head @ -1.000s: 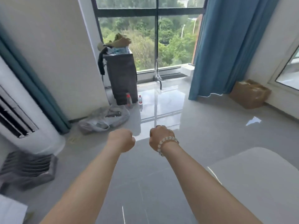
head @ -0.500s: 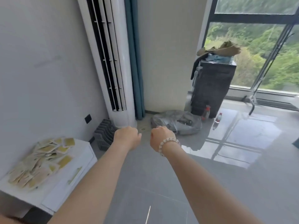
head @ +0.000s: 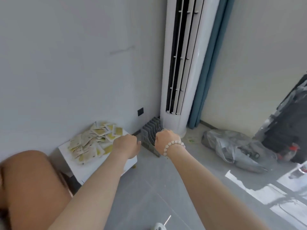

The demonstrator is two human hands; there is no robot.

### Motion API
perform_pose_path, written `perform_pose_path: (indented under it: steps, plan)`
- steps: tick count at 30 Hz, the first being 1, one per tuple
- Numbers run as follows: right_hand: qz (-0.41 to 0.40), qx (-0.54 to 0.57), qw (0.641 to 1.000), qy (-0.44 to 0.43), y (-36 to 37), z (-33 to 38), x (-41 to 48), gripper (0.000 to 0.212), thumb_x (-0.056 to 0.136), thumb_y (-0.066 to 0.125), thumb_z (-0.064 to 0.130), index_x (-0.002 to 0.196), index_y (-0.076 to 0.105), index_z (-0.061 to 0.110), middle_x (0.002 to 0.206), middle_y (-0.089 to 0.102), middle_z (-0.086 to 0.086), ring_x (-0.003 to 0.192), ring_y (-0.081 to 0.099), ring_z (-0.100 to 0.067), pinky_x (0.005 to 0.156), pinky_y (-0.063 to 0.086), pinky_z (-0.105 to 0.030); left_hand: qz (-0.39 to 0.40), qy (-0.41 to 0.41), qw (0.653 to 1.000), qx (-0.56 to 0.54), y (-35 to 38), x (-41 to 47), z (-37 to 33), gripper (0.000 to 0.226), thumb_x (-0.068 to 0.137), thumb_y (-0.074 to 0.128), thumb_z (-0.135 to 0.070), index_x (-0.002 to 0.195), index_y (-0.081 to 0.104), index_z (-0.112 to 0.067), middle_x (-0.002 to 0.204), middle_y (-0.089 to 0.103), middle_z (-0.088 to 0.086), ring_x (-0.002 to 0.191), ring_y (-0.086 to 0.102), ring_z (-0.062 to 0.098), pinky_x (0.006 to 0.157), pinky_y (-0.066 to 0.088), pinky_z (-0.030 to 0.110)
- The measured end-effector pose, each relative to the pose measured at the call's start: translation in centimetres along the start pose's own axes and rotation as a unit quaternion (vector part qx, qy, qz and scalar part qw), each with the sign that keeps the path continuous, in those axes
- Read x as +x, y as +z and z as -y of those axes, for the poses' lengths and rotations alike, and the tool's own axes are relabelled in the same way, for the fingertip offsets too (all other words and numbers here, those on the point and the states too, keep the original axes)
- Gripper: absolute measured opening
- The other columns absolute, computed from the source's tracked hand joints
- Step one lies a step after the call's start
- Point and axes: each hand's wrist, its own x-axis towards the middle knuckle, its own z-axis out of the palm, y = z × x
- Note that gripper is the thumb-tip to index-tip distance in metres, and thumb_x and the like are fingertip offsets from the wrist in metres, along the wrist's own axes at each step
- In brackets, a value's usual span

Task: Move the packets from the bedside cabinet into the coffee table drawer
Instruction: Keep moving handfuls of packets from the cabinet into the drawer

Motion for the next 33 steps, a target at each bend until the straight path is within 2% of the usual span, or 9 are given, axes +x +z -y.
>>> perform_pose_path:
  steps: [3,6,10,18,20,22,27,30,33]
  plan:
    - [0.017,-0.008,0.999,-0.04,-0.4,0.2,4.6,0.032,0.097,0.036,0.016,0.118,0.058,0.007,0.126,0.051,-0.009,0.117,0.048,-0.025,0.086,0.046,-0.036,0.013,-0.044,0.999,-0.007,0.1,2.8,1.5,0.043,0.101,0.028,-0.034,0.099,0.061,-0.007,0.106,0.063,0.008,0.098,0.059,0.027,0.069,0.037,0.028]
    - [0.03,-0.011,0.997,-0.07,-0.6,0.4,9.1,0.033,0.095,0.036,0.016,0.118,0.058,0.008,0.127,0.05,-0.01,0.117,0.048,-0.026,0.085,0.045,-0.035,0.016,-0.091,0.996,-0.018,-0.4,5.4,3.0,0.037,0.1,0.029,-0.033,0.089,0.057,-0.011,0.098,0.063,0.008,0.097,0.061,0.027,0.066,0.035,0.027]
    - [0.03,-0.008,0.992,-0.119,-0.3,1.6,14.1,0.033,0.096,0.035,0.017,0.116,0.059,0.009,0.124,0.052,-0.008,0.113,0.051,-0.025,0.082,0.044,-0.033,0.019,-0.156,0.988,-0.016,-0.4,7.8,4.9,0.039,0.1,0.03,-0.034,0.099,0.061,-0.011,0.105,0.064,0.006,0.099,0.06,0.026,0.068,0.037,0.028]
    - [0.073,-0.041,0.972,-0.219,1.8,7.1,19.5,0.025,0.094,0.036,0.015,0.102,0.059,0.009,0.113,0.056,-0.008,0.096,0.058,-0.025,0.071,0.046,-0.031,0.045,-0.258,0.964,-0.042,0.9,8.4,9.4,0.041,0.1,0.03,-0.034,0.101,0.062,-0.009,0.11,0.063,0.007,0.102,0.059,0.026,0.074,0.039,0.03]
    - [0.073,-0.04,0.966,-0.244,1.9,8.7,20.8,0.022,0.094,0.035,0.015,0.095,0.057,0.01,0.111,0.057,-0.008,0.085,0.052,-0.022,0.068,0.042,-0.029,0.045,-0.288,0.955,-0.048,1.0,8.4,11.2,0.041,0.1,0.03,-0.035,0.104,0.062,-0.009,0.112,0.062,0.007,0.104,0.059,0.026,0.076,0.04,0.03]
    - [0.074,-0.043,0.961,-0.263,2.0,9.7,22.1,0.024,0.095,0.034,0.014,0.098,0.058,0.009,0.11,0.057,-0.008,0.082,0.046,-0.02,0.067,0.041,-0.028,0.044,-0.308,0.949,-0.051,1.1,8.8,12.8,0.041,0.1,0.03,-0.035,0.108,0.062,-0.01,0.114,0.061,0.007,0.106,0.058,0.026,0.08,0.042,0.03]
    - [0.09,-0.064,0.958,-0.264,3.2,11.0,26.3,0.029,0.095,0.034,0.014,0.108,0.059,0.008,0.115,0.055,-0.008,0.103,0.055,-0.023,0.071,0.042,-0.029,0.063,-0.322,0.943,-0.054,2.5,11.1,16.1,0.041,0.101,0.029,-0.034,0.108,0.062,-0.01,0.115,0.061,0.007,0.107,0.058,0.027,0.081,0.042,0.03]
    - [0.105,-0.08,0.96,-0.247,3.8,12.5,29.4,0.028,0.093,0.036,0.014,0.106,0.06,0.007,0.113,0.056,-0.008,0.101,0.058,-0.025,0.078,0.052,-0.033,0.071,-0.327,0.94,-0.072,3.4,13.3,18.5,0.04,0.099,0.03,-0.032,0.104,0.062,-0.009,0.111,0.063,0.007,0.104,0.059,0.026,0.081,0.043,0.03]
    - [0.101,-0.076,0.959,-0.255,4.1,15.1,33.1,0.03,0.094,0.034,0.016,0.106,0.06,0.007,0.114,0.056,-0.008,0.103,0.057,-0.026,0.077,0.048,-0.03,0.07,-0.34,0.932,-0.102,4.2,16.1,22.1,0.039,0.099,0.029,-0.032,0.106,0.061,-0.009,0.115,0.061,0.008,0.107,0.057,0.026,0.086,0.044,0.032]
